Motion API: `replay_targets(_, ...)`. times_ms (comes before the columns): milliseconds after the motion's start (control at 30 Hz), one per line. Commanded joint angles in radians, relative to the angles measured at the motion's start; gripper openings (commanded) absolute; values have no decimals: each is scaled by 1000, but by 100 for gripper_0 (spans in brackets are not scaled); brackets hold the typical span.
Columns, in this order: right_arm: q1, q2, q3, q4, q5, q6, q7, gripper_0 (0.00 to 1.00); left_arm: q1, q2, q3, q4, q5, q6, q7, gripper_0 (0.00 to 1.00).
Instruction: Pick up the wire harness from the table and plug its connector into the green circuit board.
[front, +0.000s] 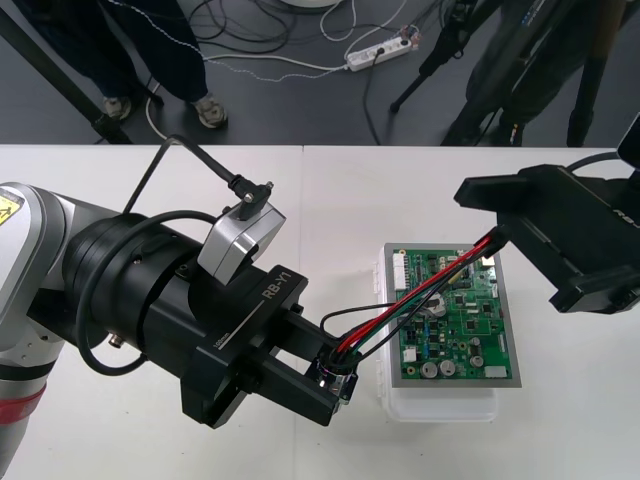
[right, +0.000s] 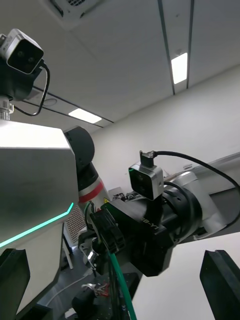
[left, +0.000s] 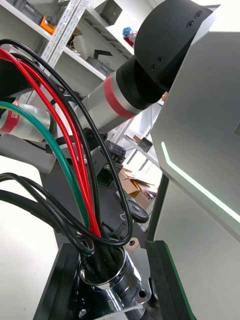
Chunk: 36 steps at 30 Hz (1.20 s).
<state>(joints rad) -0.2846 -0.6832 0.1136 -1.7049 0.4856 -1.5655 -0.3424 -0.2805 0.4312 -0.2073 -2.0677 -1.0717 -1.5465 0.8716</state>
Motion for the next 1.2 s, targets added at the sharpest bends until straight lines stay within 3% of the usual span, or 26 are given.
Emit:
replay_targets(33,4,4,20,-58,-15,-5,-44,100,-37,-22,-18,-9,18,-24,61,0)
replay_targets(333,5,80,20,-82,-12,-5,-78,100,-36,-23,-18,-9,19,-24,63,0)
replay_targets(1200,5,85,20,-88,-48,-5,-116,100,-36,-23,-18,-9,26,-24,63,0)
